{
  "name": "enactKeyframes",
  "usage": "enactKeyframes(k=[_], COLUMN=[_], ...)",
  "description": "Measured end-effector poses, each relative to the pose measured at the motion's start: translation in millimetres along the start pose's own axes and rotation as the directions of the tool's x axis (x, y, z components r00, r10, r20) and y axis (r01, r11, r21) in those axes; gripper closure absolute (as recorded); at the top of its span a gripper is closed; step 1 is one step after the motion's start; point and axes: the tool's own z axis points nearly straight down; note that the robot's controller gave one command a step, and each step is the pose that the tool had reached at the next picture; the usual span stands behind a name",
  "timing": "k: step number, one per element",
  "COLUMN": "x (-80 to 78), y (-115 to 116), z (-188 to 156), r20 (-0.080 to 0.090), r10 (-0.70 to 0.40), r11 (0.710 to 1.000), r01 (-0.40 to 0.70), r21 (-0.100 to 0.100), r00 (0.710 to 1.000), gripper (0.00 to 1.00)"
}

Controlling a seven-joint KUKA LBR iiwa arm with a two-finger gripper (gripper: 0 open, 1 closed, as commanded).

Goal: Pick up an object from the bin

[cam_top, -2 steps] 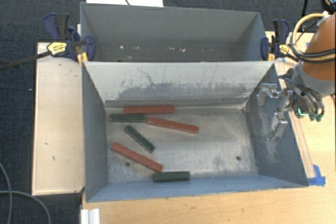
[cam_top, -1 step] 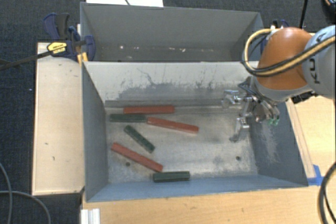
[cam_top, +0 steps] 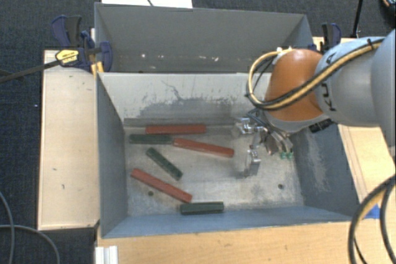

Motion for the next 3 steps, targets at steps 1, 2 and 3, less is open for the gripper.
enactKeyframes(k=[1,2,3], x=[-24.9,-24.1,-7.2], y=[39.3,36.2,83.4], z=[5.2,4.7,-160.5], r20=[0.008,0.007,0.014], r10=[-0.020,-0.021,-0.034], r11=[1.000,1.000,0.999], r01=[0.020,0.021,0.034], r21=[0.001,0.004,0.003], r00=[1.000,1.000,0.999], gripper=[0.00,1.00,1.00])
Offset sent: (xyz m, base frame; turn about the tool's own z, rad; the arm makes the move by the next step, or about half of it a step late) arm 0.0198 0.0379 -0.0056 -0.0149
